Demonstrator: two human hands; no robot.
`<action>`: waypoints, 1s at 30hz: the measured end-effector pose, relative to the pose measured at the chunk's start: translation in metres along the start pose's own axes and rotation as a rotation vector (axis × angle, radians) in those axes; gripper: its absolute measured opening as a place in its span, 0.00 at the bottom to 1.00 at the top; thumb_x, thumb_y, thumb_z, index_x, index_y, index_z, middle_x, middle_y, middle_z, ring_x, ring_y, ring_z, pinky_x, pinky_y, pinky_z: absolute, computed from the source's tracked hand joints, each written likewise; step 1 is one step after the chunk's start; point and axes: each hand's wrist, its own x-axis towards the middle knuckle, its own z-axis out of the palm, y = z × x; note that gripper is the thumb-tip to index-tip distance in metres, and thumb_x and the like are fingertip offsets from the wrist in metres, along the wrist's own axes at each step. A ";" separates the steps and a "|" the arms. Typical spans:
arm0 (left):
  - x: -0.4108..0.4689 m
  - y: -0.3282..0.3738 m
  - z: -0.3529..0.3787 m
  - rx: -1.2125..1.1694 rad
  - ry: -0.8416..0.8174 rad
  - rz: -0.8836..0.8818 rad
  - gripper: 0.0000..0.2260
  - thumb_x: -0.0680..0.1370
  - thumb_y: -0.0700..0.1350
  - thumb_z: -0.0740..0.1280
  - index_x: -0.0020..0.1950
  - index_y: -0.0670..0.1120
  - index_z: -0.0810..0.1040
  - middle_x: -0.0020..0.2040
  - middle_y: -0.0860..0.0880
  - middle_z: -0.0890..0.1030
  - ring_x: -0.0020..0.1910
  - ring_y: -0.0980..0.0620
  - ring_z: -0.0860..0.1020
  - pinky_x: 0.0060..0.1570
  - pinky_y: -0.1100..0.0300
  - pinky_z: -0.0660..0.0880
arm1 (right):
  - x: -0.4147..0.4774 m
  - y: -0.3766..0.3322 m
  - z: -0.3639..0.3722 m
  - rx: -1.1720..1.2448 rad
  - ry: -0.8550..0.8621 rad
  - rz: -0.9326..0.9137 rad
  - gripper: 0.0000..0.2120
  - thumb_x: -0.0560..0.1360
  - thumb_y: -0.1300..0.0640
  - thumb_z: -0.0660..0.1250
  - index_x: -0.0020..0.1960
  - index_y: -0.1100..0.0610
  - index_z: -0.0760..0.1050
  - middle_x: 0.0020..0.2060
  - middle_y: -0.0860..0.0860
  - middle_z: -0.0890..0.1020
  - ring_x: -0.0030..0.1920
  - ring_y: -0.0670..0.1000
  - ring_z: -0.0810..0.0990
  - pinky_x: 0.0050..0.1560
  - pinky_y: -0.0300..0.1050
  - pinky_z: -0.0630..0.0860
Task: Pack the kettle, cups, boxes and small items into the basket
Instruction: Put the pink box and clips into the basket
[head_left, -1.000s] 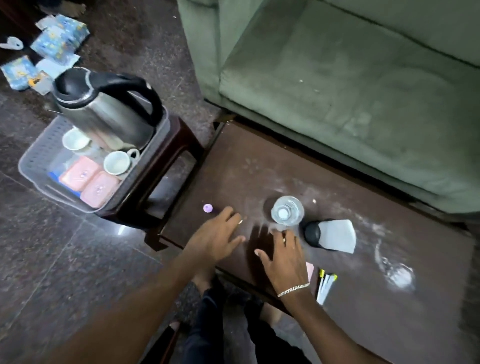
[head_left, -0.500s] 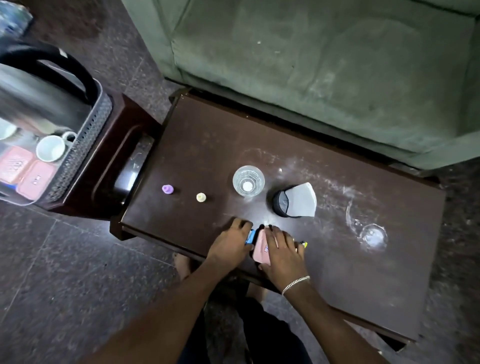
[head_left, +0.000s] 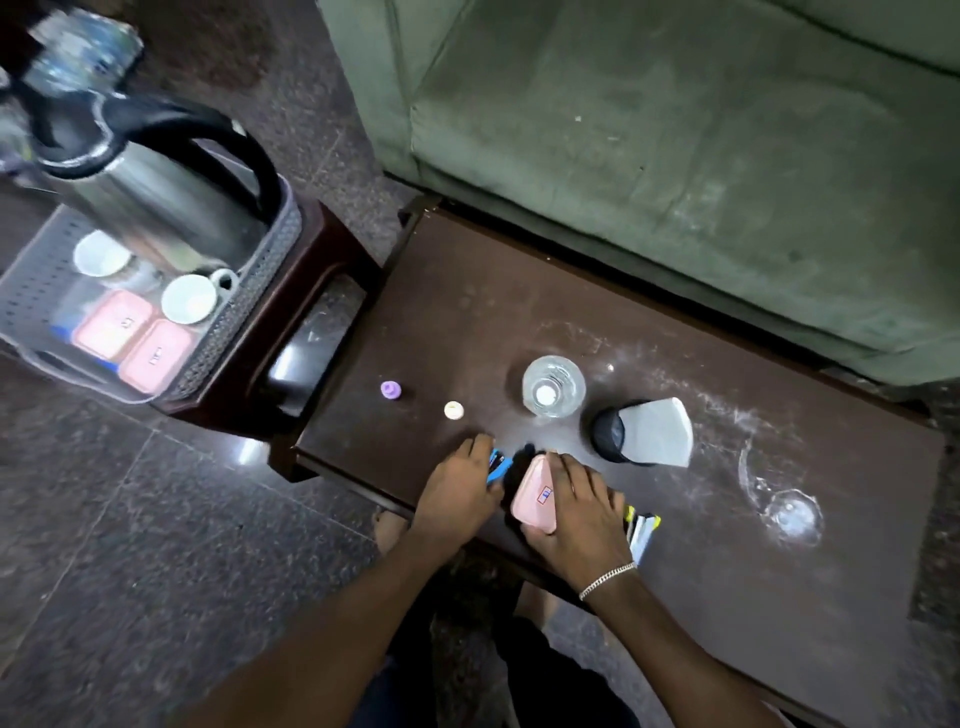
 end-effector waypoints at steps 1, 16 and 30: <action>-0.002 -0.005 -0.013 -0.040 0.039 -0.004 0.22 0.74 0.44 0.72 0.67 0.43 0.74 0.60 0.44 0.80 0.56 0.38 0.81 0.54 0.47 0.77 | 0.004 -0.012 -0.005 0.011 0.027 -0.007 0.48 0.57 0.38 0.74 0.73 0.56 0.70 0.64 0.51 0.78 0.58 0.55 0.77 0.49 0.53 0.75; -0.034 -0.204 -0.290 -0.063 0.535 -0.220 0.16 0.73 0.43 0.77 0.59 0.43 0.80 0.53 0.44 0.81 0.49 0.42 0.81 0.48 0.53 0.76 | 0.089 -0.300 -0.080 0.133 0.274 -0.368 0.50 0.61 0.31 0.69 0.76 0.56 0.65 0.66 0.50 0.75 0.58 0.55 0.74 0.50 0.56 0.74; 0.004 -0.350 -0.387 0.076 0.478 -0.359 0.12 0.73 0.40 0.75 0.55 0.38 0.81 0.52 0.37 0.81 0.50 0.35 0.80 0.46 0.49 0.74 | 0.163 -0.483 -0.061 0.082 0.273 -0.461 0.39 0.64 0.32 0.71 0.66 0.54 0.70 0.61 0.51 0.78 0.60 0.57 0.72 0.54 0.59 0.69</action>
